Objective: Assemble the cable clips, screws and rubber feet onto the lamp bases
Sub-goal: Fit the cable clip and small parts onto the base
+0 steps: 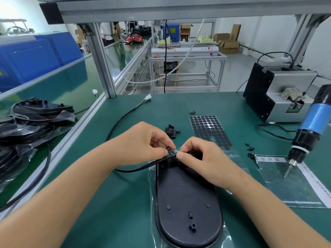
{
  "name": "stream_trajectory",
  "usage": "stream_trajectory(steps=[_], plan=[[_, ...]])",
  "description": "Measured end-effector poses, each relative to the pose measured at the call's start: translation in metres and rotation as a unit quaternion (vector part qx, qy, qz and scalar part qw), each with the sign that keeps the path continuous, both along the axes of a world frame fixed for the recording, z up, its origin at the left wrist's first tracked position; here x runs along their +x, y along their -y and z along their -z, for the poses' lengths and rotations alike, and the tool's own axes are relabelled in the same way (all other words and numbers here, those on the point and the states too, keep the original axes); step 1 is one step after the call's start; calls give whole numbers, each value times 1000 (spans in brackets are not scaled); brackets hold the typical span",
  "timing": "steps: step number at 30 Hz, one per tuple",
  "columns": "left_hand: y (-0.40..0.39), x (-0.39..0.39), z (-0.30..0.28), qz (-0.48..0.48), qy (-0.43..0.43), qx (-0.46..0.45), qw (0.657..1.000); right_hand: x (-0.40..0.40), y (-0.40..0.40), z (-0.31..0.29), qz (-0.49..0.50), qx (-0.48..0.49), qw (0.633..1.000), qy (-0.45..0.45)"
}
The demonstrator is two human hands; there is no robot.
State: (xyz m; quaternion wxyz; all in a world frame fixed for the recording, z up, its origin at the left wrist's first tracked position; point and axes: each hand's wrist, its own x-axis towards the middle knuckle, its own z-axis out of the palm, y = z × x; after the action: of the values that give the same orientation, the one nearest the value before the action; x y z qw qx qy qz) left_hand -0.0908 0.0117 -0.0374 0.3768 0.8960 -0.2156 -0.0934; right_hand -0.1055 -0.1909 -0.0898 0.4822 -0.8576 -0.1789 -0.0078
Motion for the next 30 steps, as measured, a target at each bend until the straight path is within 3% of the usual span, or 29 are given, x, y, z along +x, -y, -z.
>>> stream_trajectory(steps=[9, 14, 21, 30], plan=[[1, -1, 1, 34, 36, 52, 997, -1, 2, -4, -17, 11, 1000, -3], [3, -4, 6, 30, 8, 2, 1000, -2, 8, -7, -38, 16, 999, -26], [7, -8, 14, -32, 12, -85, 996, -4, 0, 0, 3, 11, 1000, 11], [6, -17, 24, -71, 15, -87, 994, -7, -4, 3, 24, 2, 999, 25]])
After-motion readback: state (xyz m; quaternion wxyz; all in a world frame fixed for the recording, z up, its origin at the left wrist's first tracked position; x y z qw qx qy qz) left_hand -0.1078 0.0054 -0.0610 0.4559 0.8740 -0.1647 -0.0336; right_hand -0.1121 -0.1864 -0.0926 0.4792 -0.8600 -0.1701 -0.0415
